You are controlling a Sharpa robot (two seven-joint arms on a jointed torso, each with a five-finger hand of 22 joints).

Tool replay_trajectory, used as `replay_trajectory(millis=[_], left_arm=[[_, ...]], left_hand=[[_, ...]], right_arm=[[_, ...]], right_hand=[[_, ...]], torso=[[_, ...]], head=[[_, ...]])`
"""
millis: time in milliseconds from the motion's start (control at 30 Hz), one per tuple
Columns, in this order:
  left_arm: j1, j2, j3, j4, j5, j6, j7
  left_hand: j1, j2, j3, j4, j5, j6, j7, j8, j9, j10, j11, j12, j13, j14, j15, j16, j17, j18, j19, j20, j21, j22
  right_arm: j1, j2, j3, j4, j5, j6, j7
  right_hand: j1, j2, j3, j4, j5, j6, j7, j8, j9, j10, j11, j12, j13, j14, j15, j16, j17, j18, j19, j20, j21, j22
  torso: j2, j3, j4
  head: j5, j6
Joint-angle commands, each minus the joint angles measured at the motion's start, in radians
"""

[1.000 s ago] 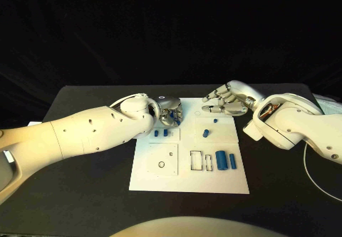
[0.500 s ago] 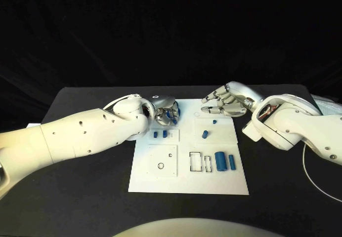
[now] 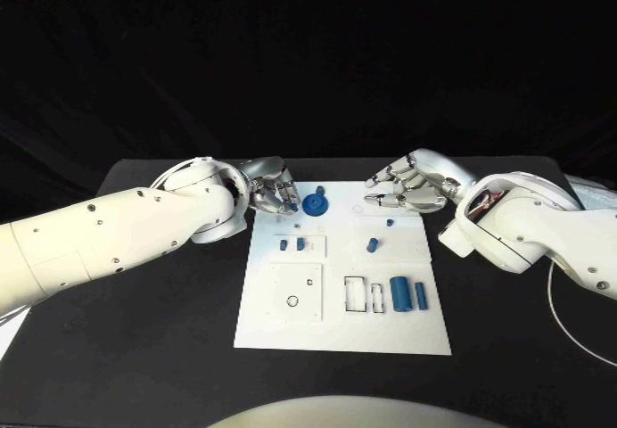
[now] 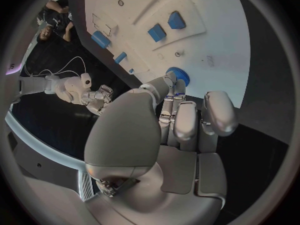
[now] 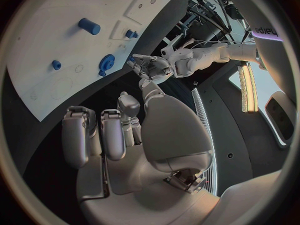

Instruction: Assemble the parts on the task board

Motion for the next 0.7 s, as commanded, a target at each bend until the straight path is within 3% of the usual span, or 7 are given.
replay_trajectory(millis=[33,333,700], left_arm=[[0.002,0.0,-0.001,-0.004,0.048,0.072,-0.031],[-0.007,0.011,-0.016,-0.022,-0.026,0.083,-0.024],[-0.02,0.024,-0.019,-0.025,-0.048,0.059,0.0]], left_hand=[[-0.011,-0.002,0.007,0.001,-0.001,0.003,0.004,-0.005,-0.002,0.002,0.005,-0.005,0.0,0.012,0.006,0.006,-0.001,-0.013,0.013,0.003,0.006,0.002],[-0.019,-0.005,0.007,0.001,-0.002,0.001,0.003,-0.009,-0.004,0.0,0.005,-0.011,0.0,0.011,0.006,0.008,-0.002,-0.013,0.013,0.004,0.007,0.004],[-0.023,-0.005,0.007,0.002,-0.002,0.003,0.004,-0.009,-0.004,0.002,0.005,-0.012,0.0,0.011,0.006,0.008,-0.002,-0.013,0.013,0.004,0.008,0.005]], right_arm=[[-0.001,0.0,0.0,0.001,-0.009,0.007,0.006],[-0.001,0.001,0.0,0.0,-0.009,0.009,0.006],[-0.001,0.004,0.0,-0.001,-0.009,0.01,0.007]], right_hand=[[0.008,0.005,-0.005,0.001,0.003,0.001,0.001,-0.002,-0.001,-0.006,0.0,-0.001,0.0,0.057,-0.005,-0.006,0.056,0.013,-0.005,0.0,-0.006,0.001],[0.008,0.005,-0.005,0.001,0.003,0.001,0.001,-0.002,-0.001,-0.006,0.0,-0.001,0.0,0.057,-0.005,-0.006,0.056,0.013,-0.005,0.0,-0.006,0.001],[0.009,0.005,-0.006,0.001,0.004,0.001,0.001,-0.002,-0.001,-0.006,-0.001,-0.001,-0.001,0.057,-0.005,-0.006,0.056,0.013,-0.005,0.0,-0.007,0.0]], torso=[[0.0,-0.0003,0.0009],[0.0,-0.0007,0.0013],[0.0,0.0002,0.0001]], head=[[0.002,0.0],[0.003,-0.006],[0.005,-0.007]])
